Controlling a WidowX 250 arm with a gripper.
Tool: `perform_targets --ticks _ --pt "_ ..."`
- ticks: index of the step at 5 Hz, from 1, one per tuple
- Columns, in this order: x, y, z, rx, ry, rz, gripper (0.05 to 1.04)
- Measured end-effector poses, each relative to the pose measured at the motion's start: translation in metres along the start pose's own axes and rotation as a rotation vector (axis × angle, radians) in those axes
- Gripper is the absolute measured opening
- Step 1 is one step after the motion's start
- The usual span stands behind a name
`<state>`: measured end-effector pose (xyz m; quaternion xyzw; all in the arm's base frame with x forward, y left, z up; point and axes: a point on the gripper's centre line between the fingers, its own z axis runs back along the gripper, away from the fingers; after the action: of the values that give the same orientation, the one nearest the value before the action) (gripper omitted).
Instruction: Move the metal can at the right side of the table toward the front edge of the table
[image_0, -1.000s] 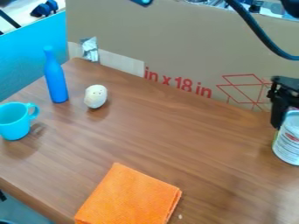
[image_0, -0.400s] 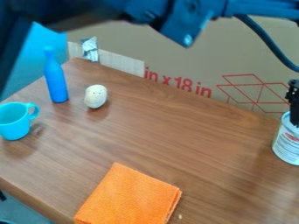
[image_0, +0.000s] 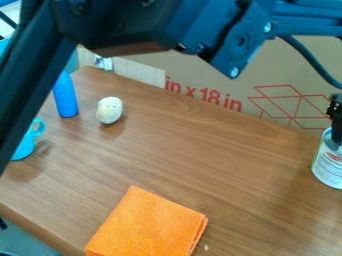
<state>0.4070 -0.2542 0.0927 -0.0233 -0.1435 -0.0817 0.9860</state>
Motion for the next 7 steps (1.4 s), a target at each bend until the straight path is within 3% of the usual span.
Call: perform_targets --ticks 2,3,4,7 --pt "-0.016 0.004 -0.004 0.059 0.077 0.002 1.001" --pt "-0.042 0.006 0.003 0.076 0.134 0.036 1.001" --pt "-0.067 0.003 0.009 0.08 0.183 0.045 1.001" --pt "-0.126 -0.011 0.053 0.032 0.21 0.08 1.001"
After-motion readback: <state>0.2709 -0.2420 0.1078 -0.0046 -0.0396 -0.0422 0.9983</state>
